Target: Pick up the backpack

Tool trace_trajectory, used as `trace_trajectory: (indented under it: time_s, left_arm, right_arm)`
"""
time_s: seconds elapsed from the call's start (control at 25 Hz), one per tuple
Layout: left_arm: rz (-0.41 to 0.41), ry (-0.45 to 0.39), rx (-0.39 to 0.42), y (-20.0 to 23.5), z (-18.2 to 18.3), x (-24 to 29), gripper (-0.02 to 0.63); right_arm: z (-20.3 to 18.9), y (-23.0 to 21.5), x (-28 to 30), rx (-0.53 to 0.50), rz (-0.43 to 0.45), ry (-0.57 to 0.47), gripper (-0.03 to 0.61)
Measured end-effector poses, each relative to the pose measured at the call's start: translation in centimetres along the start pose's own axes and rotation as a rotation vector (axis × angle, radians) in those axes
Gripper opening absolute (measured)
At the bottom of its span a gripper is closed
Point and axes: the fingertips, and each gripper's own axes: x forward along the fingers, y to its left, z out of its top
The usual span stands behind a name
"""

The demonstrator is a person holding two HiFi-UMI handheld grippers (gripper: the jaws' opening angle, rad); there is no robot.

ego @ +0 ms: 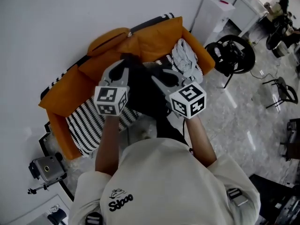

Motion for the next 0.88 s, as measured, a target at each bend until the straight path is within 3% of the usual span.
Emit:
trace_trajectory:
  time_s: [0.88]
  left_arm:
    - [0.018, -0.128, 0.05, -5.4, 6.4, -11.5, 0.015]
  right_arm:
    - [3.7, 9.1, -8.5, -0.09, 0.033, -0.101, 0.081]
